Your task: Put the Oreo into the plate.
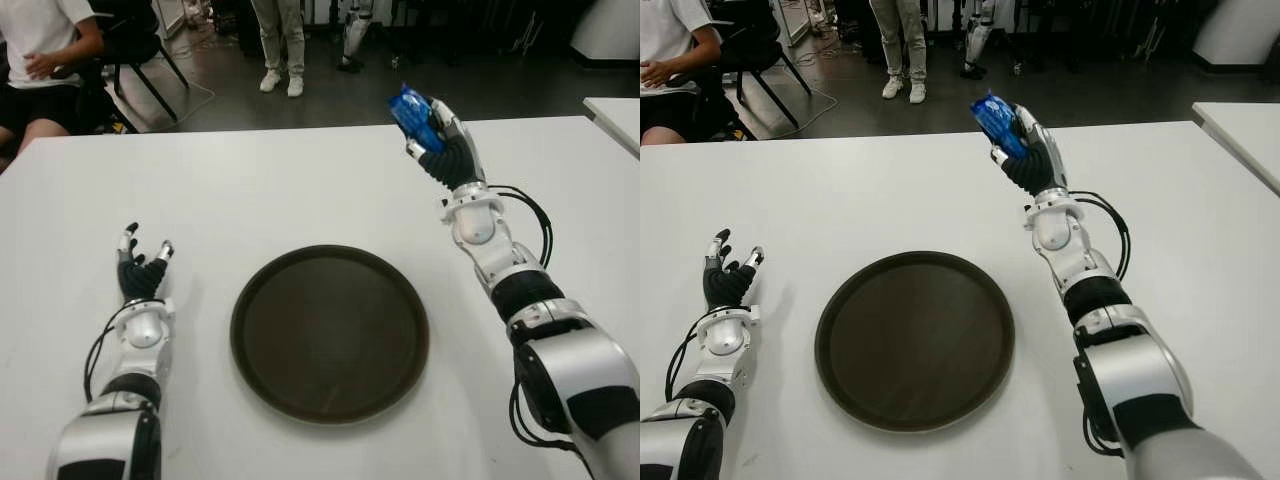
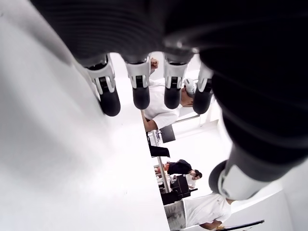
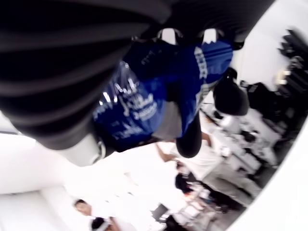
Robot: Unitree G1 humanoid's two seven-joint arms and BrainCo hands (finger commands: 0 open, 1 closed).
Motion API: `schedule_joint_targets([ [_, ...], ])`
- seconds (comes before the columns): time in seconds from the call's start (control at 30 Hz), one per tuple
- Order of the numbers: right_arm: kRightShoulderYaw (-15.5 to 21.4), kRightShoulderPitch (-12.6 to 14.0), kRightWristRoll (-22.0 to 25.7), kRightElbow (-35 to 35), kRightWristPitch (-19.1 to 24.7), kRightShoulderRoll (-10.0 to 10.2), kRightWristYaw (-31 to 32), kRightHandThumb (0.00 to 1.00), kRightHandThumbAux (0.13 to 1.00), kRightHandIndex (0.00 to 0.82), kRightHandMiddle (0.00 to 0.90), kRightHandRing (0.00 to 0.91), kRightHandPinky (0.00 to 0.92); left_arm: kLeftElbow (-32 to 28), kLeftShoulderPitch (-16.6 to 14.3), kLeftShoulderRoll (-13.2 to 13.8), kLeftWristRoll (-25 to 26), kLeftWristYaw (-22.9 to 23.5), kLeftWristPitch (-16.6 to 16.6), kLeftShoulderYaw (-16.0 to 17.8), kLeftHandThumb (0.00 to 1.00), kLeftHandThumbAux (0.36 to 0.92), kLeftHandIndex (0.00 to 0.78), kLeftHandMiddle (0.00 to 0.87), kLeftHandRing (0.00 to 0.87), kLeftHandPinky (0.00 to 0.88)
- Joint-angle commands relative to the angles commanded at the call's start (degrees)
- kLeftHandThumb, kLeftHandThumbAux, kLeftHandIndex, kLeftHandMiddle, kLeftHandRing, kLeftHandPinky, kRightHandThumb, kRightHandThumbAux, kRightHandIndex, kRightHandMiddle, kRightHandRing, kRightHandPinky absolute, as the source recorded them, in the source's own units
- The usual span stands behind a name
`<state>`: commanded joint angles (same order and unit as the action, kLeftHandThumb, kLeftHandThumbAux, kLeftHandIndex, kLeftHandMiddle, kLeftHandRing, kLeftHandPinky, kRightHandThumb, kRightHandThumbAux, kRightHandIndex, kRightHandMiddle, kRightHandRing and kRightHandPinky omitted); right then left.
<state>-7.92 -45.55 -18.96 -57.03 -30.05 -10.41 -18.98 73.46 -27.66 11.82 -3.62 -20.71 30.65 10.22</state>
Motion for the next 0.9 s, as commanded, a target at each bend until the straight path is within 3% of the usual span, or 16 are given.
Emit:
schedule_joint_targets([
  [0.33, 0.6, 2.4, 0.6, 5.9, -2.9, 1.3, -0.6, 0.859, 0.668, 0.426, 0.545, 0.832, 0.825, 0.1, -0.1, 0.1, 0.0, 0.0, -0.3, -0.2, 0.000, 0.695, 0.047, 0.043, 0.014, 0.002],
  [0.9, 1.0, 4.3, 1.8, 11.7, -5.0, 3.1, 2.2, 0.857, 0.672, 0.414, 0.530, 0.833, 0.837, 0.2, -0.6, -0.2, 1.0, 0.9, -0.6, 0.8, 0.000, 0.677, 0.045, 0.040, 0.017, 0.009],
])
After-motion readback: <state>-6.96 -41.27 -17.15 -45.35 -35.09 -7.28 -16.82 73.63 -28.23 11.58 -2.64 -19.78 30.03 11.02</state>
